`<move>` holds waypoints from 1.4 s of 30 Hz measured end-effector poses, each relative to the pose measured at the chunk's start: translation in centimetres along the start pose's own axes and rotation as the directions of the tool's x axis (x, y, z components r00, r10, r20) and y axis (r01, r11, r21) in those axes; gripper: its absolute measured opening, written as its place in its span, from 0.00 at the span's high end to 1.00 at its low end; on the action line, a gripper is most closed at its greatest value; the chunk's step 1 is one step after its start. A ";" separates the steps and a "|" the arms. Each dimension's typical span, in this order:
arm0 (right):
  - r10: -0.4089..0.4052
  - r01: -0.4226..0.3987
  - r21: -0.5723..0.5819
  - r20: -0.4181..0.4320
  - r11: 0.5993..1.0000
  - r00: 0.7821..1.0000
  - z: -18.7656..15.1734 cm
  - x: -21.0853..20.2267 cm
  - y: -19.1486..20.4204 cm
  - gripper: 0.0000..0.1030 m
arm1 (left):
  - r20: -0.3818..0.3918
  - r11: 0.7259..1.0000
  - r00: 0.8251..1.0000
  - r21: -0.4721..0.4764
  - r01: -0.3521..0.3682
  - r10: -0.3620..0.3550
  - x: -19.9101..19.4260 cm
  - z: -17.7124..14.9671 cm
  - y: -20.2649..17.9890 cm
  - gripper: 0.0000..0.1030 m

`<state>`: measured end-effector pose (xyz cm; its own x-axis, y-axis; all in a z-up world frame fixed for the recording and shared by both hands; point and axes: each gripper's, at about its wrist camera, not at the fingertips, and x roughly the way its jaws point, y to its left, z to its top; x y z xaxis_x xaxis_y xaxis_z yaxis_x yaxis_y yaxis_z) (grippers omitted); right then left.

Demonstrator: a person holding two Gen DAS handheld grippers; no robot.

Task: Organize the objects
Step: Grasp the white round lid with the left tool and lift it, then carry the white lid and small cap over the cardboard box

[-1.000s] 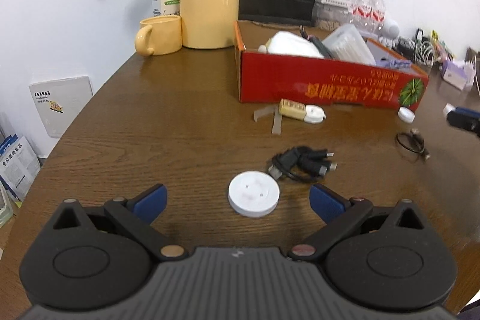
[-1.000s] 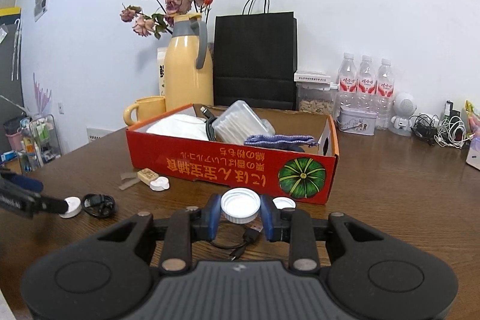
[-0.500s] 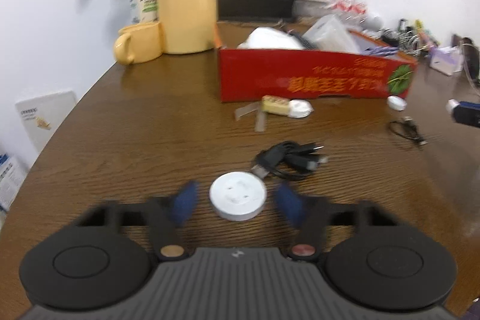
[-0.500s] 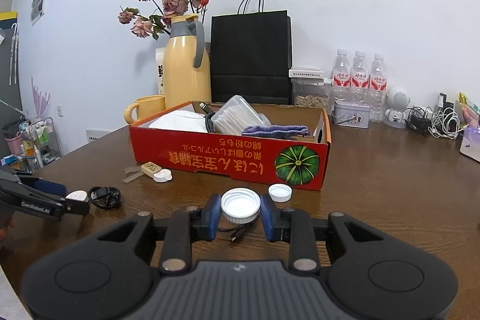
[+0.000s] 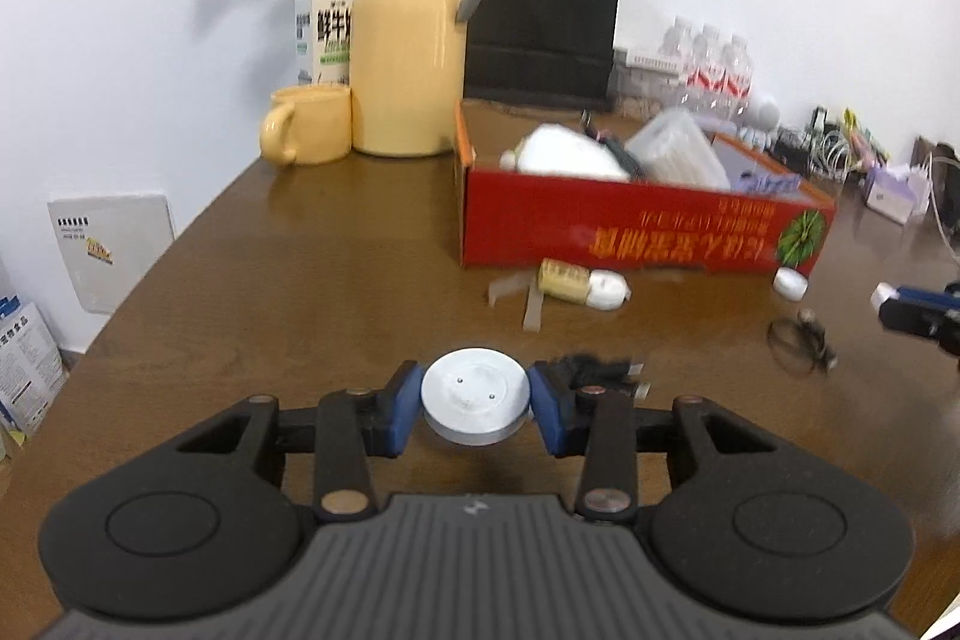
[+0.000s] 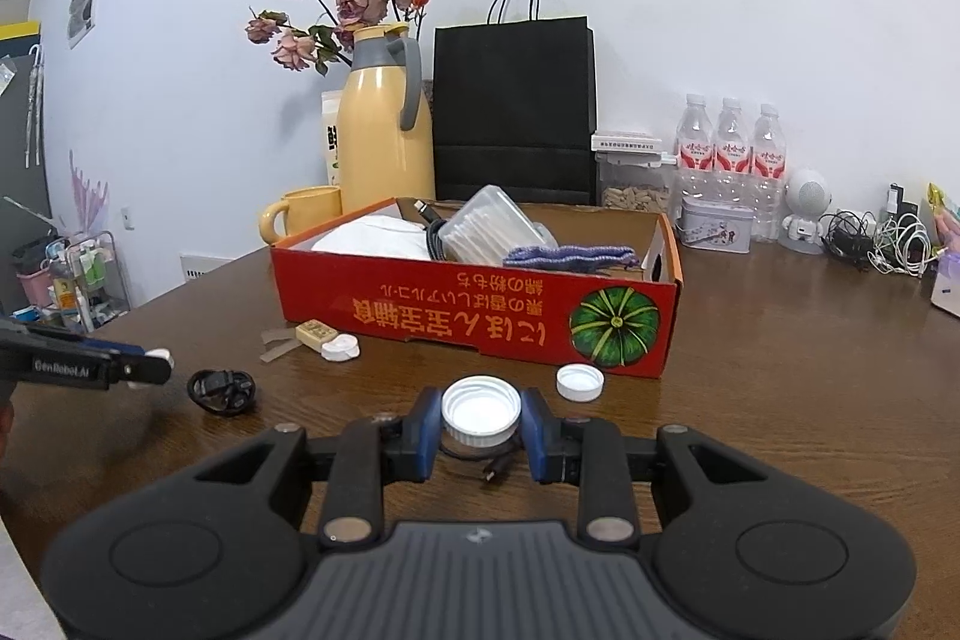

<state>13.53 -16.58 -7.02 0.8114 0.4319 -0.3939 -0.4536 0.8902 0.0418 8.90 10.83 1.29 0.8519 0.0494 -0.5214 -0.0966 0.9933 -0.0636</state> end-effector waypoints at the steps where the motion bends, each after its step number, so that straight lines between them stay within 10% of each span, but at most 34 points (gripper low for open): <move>1: 0.000 0.000 0.000 0.003 1.000 1.000 0.2 0.1 0.0 0.74 | 0.011 1.000 1.000 -0.002 0.003 -0.003 0.0 0.4 -0.2 0.61; 24: -0.055 0.061 -0.031 0.164 0.998 0.985 9.6 6.1 -1.9 0.74 | 0.171 0.998 0.985 -0.055 0.034 -0.024 5.4 11.5 -6.4 0.61; 42: -0.125 0.119 0.064 0.087 0.991 0.988 10.3 15.7 -6.1 0.74 | 0.139 0.990 0.989 -0.138 -0.039 0.058 14.9 14.1 -7.8 0.61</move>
<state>32.84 -13.71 -3.98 0.8906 0.3284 -0.3147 -0.3290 0.9428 0.0530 29.60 5.31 6.04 0.9079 0.1212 -0.4012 -0.1997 0.9667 -0.1601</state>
